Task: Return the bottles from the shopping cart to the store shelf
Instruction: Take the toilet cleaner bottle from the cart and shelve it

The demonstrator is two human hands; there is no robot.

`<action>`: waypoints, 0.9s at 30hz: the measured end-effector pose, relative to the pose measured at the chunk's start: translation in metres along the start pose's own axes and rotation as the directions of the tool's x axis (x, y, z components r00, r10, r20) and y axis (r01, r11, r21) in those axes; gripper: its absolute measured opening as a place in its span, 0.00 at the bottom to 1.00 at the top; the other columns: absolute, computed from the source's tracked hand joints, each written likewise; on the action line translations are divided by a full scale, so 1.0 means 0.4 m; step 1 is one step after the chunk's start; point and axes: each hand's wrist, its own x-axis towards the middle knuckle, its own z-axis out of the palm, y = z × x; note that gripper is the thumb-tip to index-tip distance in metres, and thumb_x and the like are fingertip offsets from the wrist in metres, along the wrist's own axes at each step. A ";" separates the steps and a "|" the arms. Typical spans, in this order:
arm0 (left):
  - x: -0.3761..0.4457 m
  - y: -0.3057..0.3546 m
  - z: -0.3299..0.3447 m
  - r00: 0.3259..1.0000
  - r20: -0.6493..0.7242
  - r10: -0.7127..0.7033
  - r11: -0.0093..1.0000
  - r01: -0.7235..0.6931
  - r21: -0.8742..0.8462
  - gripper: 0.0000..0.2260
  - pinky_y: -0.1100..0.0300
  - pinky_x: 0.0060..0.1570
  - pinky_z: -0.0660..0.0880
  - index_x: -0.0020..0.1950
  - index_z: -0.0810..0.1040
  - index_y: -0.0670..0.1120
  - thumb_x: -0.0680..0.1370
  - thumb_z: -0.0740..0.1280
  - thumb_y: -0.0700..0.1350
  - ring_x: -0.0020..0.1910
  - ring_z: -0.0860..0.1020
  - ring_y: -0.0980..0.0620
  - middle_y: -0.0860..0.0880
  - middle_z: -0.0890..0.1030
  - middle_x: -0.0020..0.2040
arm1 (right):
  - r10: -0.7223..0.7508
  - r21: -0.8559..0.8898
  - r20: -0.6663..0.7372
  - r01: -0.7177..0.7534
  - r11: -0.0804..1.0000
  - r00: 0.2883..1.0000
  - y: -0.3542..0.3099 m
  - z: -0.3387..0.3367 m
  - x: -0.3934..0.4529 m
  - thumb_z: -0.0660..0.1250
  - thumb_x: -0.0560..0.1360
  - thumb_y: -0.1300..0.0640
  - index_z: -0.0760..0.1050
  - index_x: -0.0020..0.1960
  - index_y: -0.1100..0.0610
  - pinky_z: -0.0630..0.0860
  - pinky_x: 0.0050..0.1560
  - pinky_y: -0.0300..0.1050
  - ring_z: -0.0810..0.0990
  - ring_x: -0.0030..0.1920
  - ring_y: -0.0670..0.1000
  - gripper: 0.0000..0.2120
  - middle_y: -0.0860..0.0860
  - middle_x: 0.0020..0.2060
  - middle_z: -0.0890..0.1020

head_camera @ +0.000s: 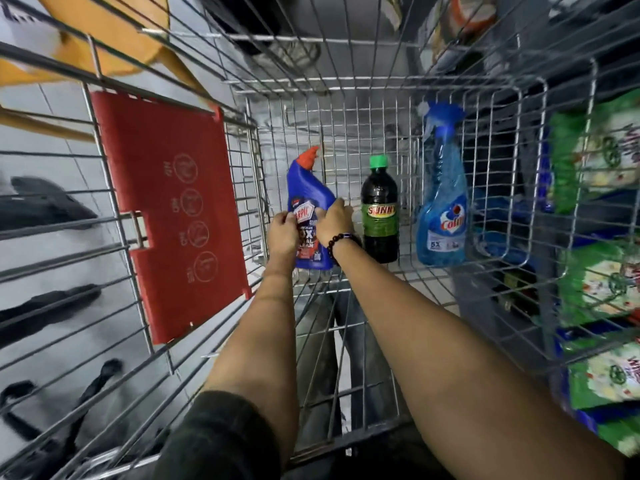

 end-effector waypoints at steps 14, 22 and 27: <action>-0.355 0.282 -0.101 0.820 0.553 0.148 0.989 -0.125 -0.080 0.07 0.60 0.40 0.70 0.42 0.75 0.48 0.78 0.60 0.43 0.38 0.74 0.53 0.50 0.77 0.40 | -0.351 0.598 0.241 0.146 0.788 0.905 0.013 -0.471 -0.319 0.63 0.76 0.62 0.75 0.49 0.58 0.80 0.41 0.39 0.82 0.36 0.43 0.03 0.48 0.38 0.84; -0.805 0.626 0.002 0.278 0.890 0.361 0.793 -0.594 -0.135 0.11 0.64 0.26 0.78 0.56 0.71 0.45 0.74 0.64 0.36 0.30 0.75 0.53 0.47 0.78 0.39 | -0.553 0.746 -0.252 0.523 0.412 0.794 0.123 -0.854 -0.718 0.67 0.72 0.64 0.73 0.48 0.55 0.79 0.39 0.41 0.83 0.35 0.44 0.08 0.46 0.36 0.85; -1.151 0.713 0.052 -0.138 0.931 0.339 0.537 -0.784 -0.312 0.15 0.63 0.29 0.80 0.54 0.75 0.50 0.70 0.66 0.37 0.37 0.83 0.58 0.56 0.85 0.42 | -0.587 0.536 -0.530 0.778 0.328 0.612 0.228 -1.004 -1.033 0.82 0.44 0.44 0.71 0.59 0.63 0.79 0.38 0.39 0.82 0.37 0.44 0.49 0.45 0.37 0.84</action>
